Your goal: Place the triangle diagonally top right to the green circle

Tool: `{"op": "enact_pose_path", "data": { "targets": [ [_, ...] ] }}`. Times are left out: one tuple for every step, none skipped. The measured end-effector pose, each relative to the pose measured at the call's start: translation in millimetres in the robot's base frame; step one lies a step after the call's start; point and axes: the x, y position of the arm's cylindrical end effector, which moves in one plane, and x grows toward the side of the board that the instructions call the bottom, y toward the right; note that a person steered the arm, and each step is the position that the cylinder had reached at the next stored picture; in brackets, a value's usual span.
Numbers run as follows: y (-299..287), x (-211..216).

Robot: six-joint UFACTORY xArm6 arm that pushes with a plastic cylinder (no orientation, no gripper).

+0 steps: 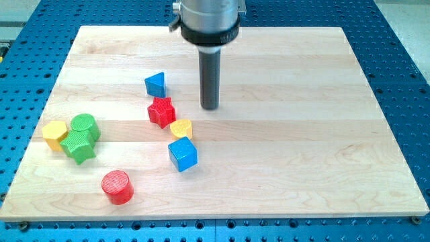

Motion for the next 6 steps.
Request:
{"op": "enact_pose_path", "data": {
  "targets": [
    [-36.4,-40.3],
    [-83.4,-39.6],
    [-119.0,-26.3],
    [-122.0,-29.7],
    [-198.0,-45.6],
    [-216.4,7.4]
  ]
}}
